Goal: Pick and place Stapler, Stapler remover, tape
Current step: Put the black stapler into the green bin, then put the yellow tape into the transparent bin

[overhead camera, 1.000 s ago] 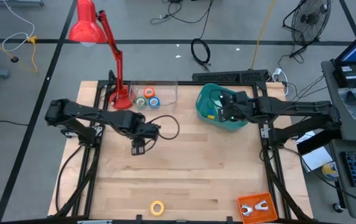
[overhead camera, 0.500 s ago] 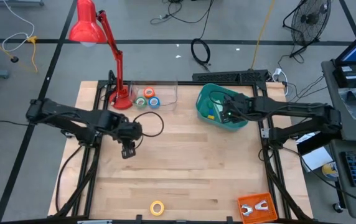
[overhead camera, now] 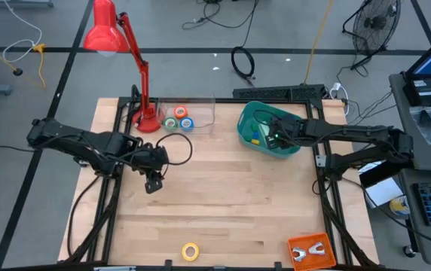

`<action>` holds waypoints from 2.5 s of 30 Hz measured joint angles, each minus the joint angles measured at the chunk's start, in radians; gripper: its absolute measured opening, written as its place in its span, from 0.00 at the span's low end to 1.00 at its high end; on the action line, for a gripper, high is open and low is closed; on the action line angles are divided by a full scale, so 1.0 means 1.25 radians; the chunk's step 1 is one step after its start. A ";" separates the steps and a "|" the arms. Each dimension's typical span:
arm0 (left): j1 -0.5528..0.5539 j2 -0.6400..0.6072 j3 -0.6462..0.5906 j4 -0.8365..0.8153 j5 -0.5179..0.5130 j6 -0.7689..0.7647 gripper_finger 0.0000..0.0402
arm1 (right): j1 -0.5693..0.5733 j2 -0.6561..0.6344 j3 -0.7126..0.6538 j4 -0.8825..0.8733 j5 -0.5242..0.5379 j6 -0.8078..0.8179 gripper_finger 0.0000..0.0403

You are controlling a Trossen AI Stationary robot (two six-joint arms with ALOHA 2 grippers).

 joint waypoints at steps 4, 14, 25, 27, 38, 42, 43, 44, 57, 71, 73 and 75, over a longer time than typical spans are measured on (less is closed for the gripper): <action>-0.007 0.000 0.000 0.000 0.000 -0.011 0.46 | -0.008 0.000 -0.003 0.005 0.004 -0.014 0.33; -0.006 0.001 0.000 0.000 0.000 -0.024 0.46 | -0.039 0.000 -0.028 0.029 0.002 -0.046 0.33; -0.006 0.001 0.000 -0.001 0.028 -0.038 0.46 | -0.038 0.000 -0.122 0.141 -0.023 -0.028 0.33; -0.006 0.001 0.000 -0.001 0.037 -0.039 0.46 | -0.038 0.000 -0.130 0.147 -0.023 -0.021 0.33; -0.006 0.001 0.000 0.001 0.056 -0.043 0.46 | -0.038 0.000 -0.141 0.153 -0.002 -0.022 0.33; -0.006 0.001 0.000 0.003 0.069 -0.044 0.46 | -0.038 0.000 -0.142 0.150 0.003 -0.022 0.34; -0.006 0.001 0.000 0.003 0.070 -0.043 0.46 | -0.038 0.000 -0.142 0.150 0.003 -0.021 0.34; -0.006 0.001 0.000 0.003 0.070 -0.043 0.46 | -0.038 0.000 -0.142 0.150 0.003 -0.018 0.35; -0.007 0.001 0.000 0.003 0.071 -0.043 0.46 | -0.044 0.000 -0.142 0.143 -0.019 -0.013 0.42; -0.027 0.001 0.000 0.007 0.063 -0.044 0.46 | -0.044 -0.070 -0.142 0.250 -0.020 0.000 0.38; -0.027 0.001 0.000 0.011 0.062 -0.044 0.46 | -0.044 -0.096 -0.142 0.272 -0.019 0.001 0.37; -0.027 0.001 0.000 0.019 0.055 -0.044 0.46 | -0.048 -0.122 -0.142 0.286 -0.018 -0.001 0.37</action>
